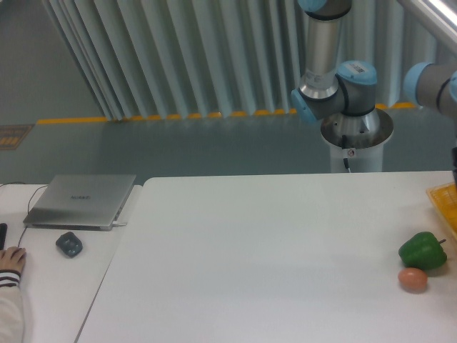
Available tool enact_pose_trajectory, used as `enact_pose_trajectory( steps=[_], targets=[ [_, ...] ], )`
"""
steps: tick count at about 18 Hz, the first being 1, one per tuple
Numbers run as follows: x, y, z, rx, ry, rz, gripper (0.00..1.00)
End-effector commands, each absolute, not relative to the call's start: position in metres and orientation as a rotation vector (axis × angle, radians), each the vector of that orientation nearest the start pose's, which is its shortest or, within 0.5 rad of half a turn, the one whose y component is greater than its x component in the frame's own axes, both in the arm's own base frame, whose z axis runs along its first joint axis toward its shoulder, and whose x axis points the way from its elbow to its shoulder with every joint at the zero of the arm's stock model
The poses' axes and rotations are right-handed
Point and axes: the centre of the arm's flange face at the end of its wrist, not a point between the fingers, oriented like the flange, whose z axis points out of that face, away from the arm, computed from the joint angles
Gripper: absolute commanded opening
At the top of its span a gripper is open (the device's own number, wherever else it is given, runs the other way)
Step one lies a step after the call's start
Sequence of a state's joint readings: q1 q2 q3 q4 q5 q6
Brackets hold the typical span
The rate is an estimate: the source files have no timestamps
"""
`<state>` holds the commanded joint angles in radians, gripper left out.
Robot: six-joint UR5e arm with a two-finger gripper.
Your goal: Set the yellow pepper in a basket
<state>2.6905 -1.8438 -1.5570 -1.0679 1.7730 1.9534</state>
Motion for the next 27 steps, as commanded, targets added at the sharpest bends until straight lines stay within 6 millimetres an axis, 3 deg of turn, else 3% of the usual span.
enact_pose_trajectory(
  steps=[2,8,9,10,19,23,27],
  targets=[
    [-0.513,0.36,0.393,-3.03,1.357,0.416,0.43],
    [-0.535,0.34,0.383,-3.053,1.313,0.388,0.46],
    [-0.537,0.34,0.381,-3.054,1.311,0.384,0.62],
    [-0.538,0.34,0.38,-3.055,1.306,0.381,1.0],
    [-0.54,0.337,0.38,-3.022,1.264,0.378,1.0],
    [-0.527,0.357,0.383,-2.961,1.095,0.367,1.0],
    [-0.498,0.385,0.387,-2.945,1.073,0.299,1.0]
  ],
)
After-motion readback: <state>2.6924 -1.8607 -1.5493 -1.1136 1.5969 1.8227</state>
